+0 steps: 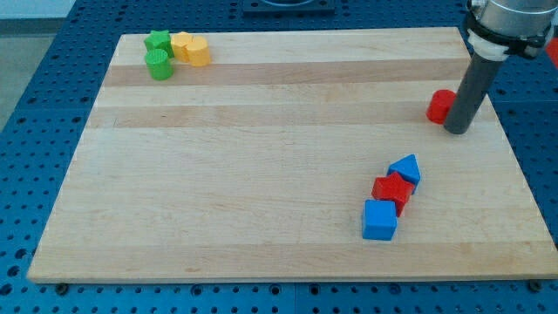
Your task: Slide red star towards top right
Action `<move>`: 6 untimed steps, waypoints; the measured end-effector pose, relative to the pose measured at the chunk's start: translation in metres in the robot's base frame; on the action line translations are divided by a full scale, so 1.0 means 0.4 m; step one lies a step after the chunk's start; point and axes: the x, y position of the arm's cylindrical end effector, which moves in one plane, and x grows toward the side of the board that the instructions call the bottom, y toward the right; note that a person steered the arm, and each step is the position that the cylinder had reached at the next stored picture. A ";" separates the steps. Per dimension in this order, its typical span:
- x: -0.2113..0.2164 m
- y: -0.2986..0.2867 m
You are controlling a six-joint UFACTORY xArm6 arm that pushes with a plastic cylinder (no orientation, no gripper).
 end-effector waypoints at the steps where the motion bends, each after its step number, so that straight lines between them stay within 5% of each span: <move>1: -0.036 -0.024; 6: -0.251 -0.042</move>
